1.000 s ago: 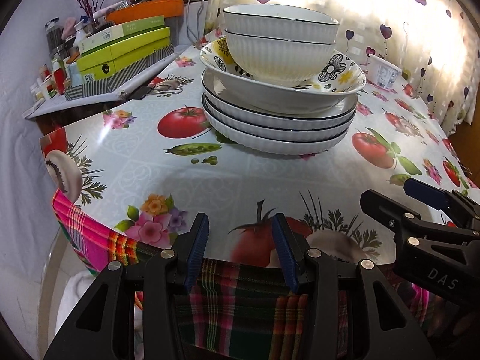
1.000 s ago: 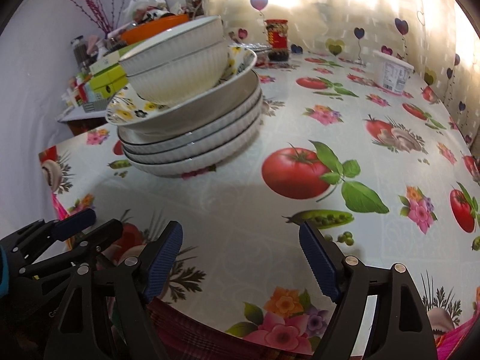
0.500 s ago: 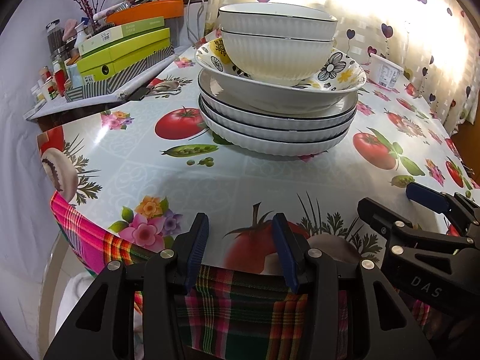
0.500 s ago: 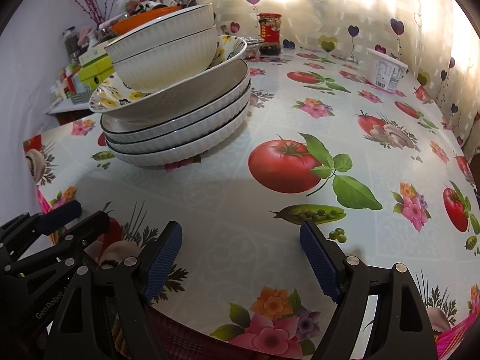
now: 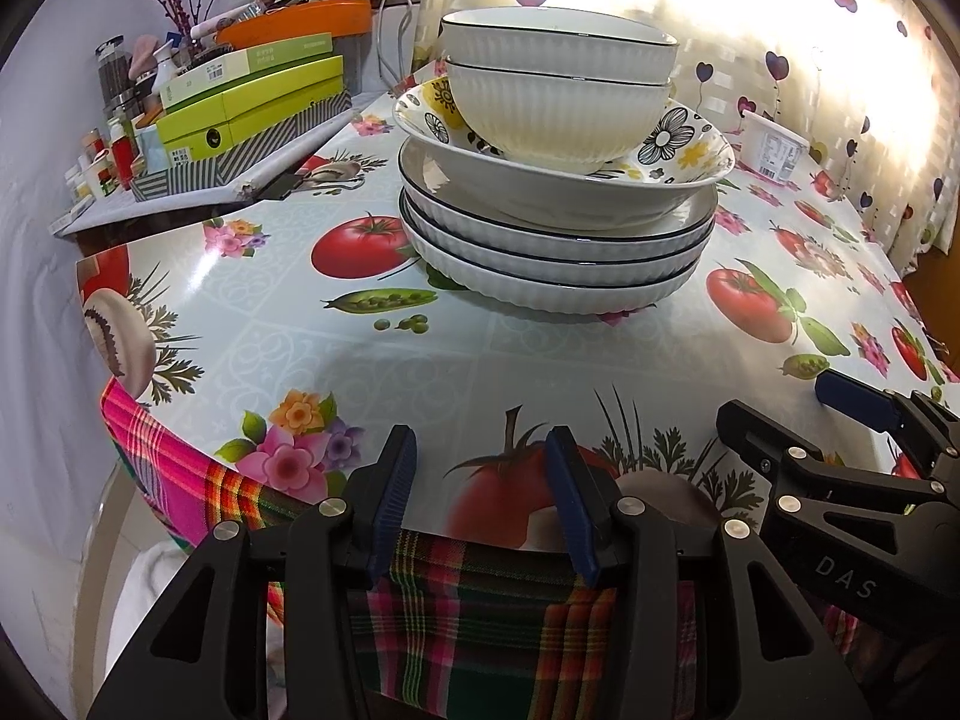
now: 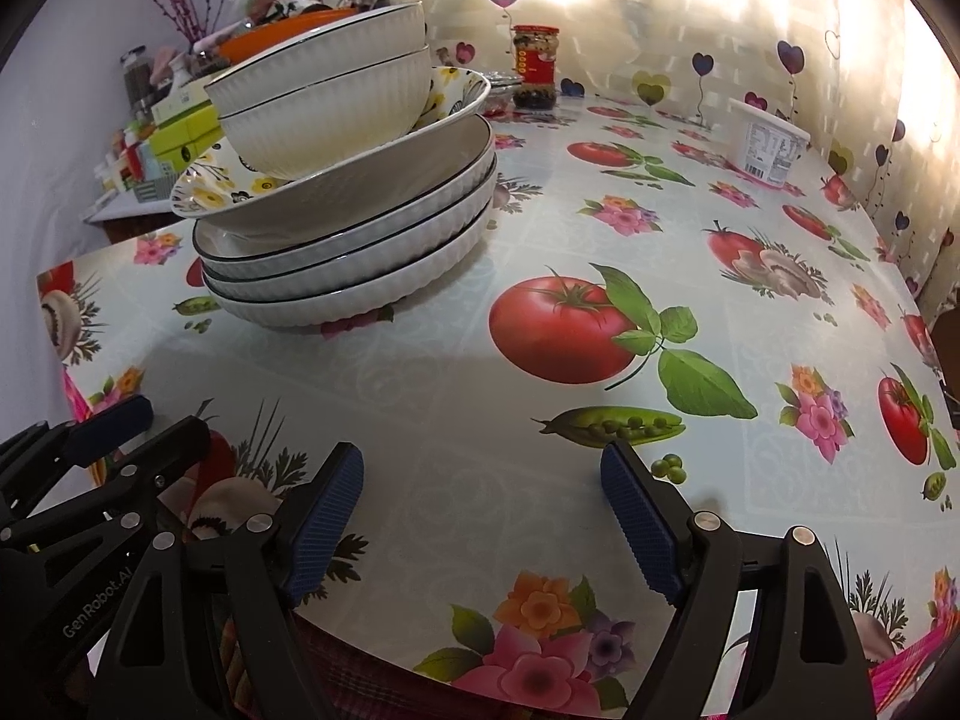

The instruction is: Organize plates and bowls

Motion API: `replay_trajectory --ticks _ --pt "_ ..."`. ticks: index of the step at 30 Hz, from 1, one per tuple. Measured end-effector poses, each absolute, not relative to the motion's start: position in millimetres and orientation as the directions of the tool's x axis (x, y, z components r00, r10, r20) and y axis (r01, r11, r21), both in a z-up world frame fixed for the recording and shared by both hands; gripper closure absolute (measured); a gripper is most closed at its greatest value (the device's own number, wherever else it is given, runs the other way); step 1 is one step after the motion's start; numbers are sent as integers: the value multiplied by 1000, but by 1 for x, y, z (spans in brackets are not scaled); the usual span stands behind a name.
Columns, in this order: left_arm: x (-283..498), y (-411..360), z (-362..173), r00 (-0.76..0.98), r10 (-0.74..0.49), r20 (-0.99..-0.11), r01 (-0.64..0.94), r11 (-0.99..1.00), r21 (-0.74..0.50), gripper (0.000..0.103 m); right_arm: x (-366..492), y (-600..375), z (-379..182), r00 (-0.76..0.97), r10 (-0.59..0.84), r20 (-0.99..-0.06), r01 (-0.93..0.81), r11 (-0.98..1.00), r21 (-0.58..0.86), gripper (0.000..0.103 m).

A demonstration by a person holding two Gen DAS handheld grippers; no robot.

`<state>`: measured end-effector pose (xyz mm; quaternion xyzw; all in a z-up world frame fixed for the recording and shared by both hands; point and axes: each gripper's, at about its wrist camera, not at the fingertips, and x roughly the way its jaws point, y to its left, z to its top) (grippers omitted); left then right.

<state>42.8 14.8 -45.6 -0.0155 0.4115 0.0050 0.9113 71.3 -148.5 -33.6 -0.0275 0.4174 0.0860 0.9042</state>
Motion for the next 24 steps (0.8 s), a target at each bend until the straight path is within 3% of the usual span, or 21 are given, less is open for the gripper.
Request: replay_trajectory --ticks 24 --pt "43 15 -44 661 3 -750 -27 999 -21 57 71 -154 -31 642 172 -747 -180 981 71 20"
